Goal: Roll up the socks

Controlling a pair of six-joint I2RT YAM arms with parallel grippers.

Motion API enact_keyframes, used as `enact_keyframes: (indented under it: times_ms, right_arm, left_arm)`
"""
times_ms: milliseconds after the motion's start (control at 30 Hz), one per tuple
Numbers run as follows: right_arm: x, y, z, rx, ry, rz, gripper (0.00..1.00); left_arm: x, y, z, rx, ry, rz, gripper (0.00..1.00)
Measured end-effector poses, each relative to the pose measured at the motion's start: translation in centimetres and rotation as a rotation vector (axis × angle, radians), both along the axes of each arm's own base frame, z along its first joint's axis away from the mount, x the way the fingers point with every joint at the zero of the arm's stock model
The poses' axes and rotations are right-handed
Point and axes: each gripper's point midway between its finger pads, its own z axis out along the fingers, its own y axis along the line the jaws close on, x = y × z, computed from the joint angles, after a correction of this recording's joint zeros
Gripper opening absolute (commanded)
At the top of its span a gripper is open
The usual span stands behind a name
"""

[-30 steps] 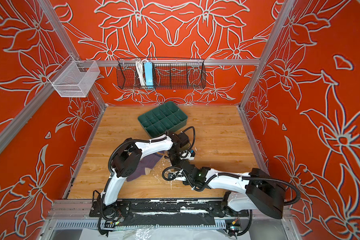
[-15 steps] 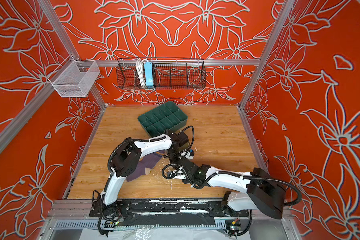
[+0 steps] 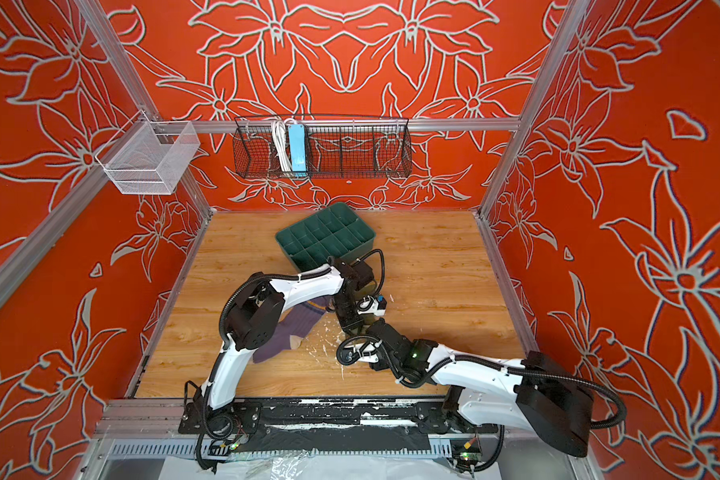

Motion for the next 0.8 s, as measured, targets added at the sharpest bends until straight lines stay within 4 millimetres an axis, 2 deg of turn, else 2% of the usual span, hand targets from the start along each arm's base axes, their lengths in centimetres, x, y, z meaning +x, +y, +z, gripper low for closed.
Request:
enact_keyframes:
  times_ms: [267,367,467,533,633,800]
  right_arm:
    - [2.7,0.6,-0.4,-0.012,0.02,-0.049,0.55]
    - [3.1,0.7,-1.1,-0.047,0.049,-0.052,0.45]
    - [3.1,0.9,-1.7,-0.083,0.088,-0.043,0.28]
    - [3.0,1.0,-1.8,-0.1,0.107,-0.033,0.14]
    - [2.6,1.1,-1.6,-0.11,0.125,-0.015,0.03]
    - [1.6,1.0,-1.4,-0.126,0.169,0.018,0.0]
  left_arm:
    - [-0.1,0.2,0.0,-0.011,0.019,0.001,0.2]
    - [-0.3,0.4,0.1,-0.006,0.026,-0.003,0.2]
    - [-0.5,0.8,0.1,0.007,0.037,-0.011,0.2]
    - [-0.5,1.0,0.1,0.014,0.041,-0.007,0.24]
    - [-0.6,1.1,0.2,0.016,0.041,-0.015,0.38]
    - [-0.1,1.1,1.0,0.005,-0.032,-0.02,0.56]
